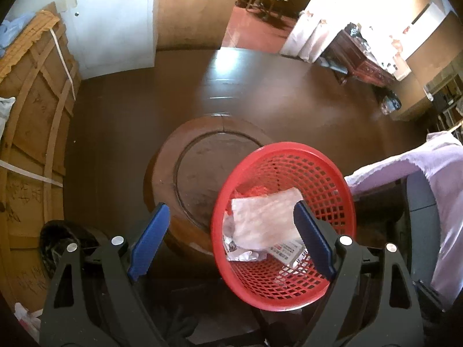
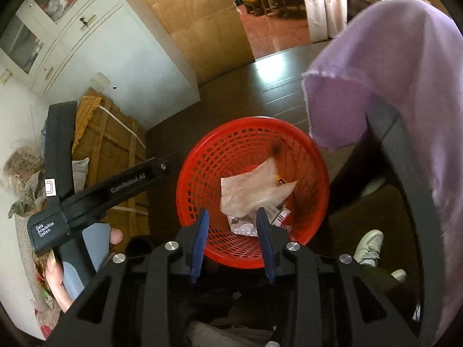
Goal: Collect trash
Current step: 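Carry lid and tissue to the red basket and open both tools, then move both open tools back over the bed toward the red carton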
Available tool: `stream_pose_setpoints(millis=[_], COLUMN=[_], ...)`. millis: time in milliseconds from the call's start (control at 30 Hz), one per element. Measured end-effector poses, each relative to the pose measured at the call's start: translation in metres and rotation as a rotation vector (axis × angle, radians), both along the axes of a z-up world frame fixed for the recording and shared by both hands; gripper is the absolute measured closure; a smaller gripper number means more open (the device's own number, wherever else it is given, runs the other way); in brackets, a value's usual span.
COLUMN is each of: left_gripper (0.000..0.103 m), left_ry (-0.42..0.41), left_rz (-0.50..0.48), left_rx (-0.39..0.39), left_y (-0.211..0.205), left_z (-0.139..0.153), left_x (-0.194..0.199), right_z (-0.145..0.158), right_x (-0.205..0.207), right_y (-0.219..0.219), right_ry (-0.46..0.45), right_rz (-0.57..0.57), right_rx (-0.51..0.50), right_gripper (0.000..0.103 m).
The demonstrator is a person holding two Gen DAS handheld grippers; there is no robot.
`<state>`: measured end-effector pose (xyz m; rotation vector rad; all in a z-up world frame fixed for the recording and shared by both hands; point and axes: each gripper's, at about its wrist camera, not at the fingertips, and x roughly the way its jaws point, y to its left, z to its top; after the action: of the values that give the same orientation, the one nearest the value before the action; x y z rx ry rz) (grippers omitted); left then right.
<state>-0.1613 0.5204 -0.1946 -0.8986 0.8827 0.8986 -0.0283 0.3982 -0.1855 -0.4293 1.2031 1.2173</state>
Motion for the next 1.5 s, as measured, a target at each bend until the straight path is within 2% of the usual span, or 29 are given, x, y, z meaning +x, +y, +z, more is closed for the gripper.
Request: stream_pose_setpoints(millis=[167,267,433,733,900,1000,1167,1500], left_gripper=[0.018,0.018,0.018,0.018,0.016,0.015,0.015,0.013], left_ry=[0.014,0.02,-0.004,-0.065,-0.103,-0.097,-0.132,-0.141], left_rz=[-0.039,-0.067,-0.142,-0.325,-0.45,-0.539,-0.695,-0.978], left_rx=[0.014,0.02,0.016,0.14,0.214,0.271,0.299,0.473], left_y=[-0.006,-0.013,-0.03,-0.091,-0.137,-0.176,-0.239,-0.375], left_z=[0.0,0.001,0.005,0.045,0.067,0.078,0.097,0.135], left_x=[0.011,0.018,0.033,0.066,0.086,0.104,0.135,0.204], right_z=[0.02,0.029,0.044,0.085,0.107,0.119,0.137,0.145], right_x=[0.005,0.007,0.006,0.015,0.025,0.034,0.055,0.095], right_y=[-0.023,-0.036,-0.059,-0.125,-0.182,-0.225,-0.308,-0.462], right_ry=[-0.037,-0.054,-0.083,-0.164,-0.21,-0.243,-0.281,-0.302], right_rz=[-0.029,-0.041,-0.065,-0.162,-0.254,-0.334,-0.49,-0.8], right_rx=[0.043,0.064,0.085,0.173,0.235,0.265,0.318,0.431], right_gripper=[0.068,0.064,0.061,0.053,0.05,0.046,0.044,0.04])
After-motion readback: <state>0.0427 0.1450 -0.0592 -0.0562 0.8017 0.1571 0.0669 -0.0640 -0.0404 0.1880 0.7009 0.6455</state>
